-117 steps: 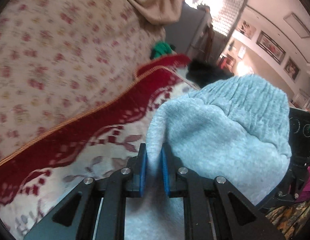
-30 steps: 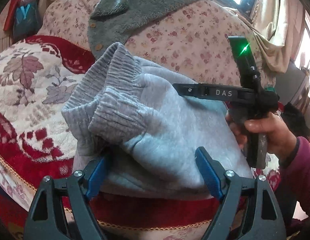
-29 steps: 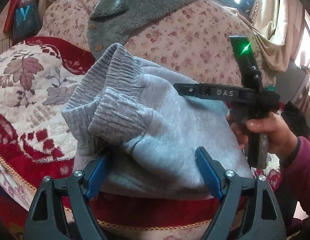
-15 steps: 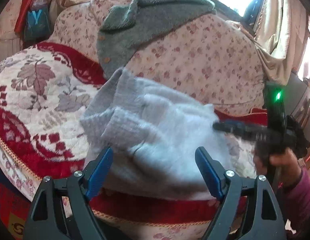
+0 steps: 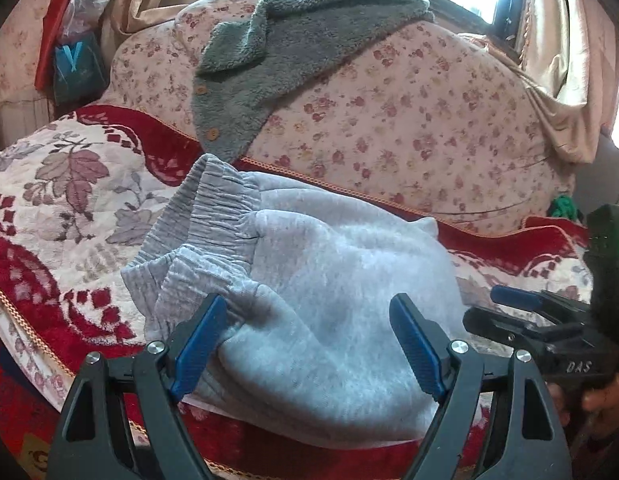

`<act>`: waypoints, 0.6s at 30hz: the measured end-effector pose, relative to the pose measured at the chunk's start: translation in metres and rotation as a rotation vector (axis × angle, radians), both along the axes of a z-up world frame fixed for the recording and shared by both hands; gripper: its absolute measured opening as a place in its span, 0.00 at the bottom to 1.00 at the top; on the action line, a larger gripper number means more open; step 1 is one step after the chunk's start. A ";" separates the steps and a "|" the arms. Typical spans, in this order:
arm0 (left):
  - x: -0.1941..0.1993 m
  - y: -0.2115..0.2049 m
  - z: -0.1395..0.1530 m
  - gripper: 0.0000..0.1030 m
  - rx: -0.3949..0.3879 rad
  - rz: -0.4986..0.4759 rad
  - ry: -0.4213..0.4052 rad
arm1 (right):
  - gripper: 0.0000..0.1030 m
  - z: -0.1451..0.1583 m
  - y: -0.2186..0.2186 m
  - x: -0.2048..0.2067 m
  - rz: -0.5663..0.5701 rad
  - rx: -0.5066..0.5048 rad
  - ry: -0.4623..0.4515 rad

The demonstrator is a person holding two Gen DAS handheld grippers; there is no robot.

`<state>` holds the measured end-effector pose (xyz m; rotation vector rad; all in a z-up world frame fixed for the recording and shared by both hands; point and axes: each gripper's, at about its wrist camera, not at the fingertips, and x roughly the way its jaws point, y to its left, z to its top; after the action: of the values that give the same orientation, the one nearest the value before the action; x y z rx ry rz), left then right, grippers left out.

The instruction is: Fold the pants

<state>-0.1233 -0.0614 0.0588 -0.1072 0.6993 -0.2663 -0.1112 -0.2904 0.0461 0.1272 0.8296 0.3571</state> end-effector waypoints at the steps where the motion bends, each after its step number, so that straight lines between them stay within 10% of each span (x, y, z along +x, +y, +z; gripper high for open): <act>1: 0.000 -0.001 0.000 0.81 0.010 0.004 -0.002 | 0.93 -0.002 0.001 0.000 -0.004 0.000 0.008; 18: 0.003 0.013 -0.001 0.87 0.027 0.056 0.003 | 0.97 -0.011 -0.003 0.001 -0.022 0.068 0.097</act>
<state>-0.1198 -0.0484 0.0573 -0.1013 0.7016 -0.2031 -0.1099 -0.2930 0.0347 0.2187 0.9117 0.3607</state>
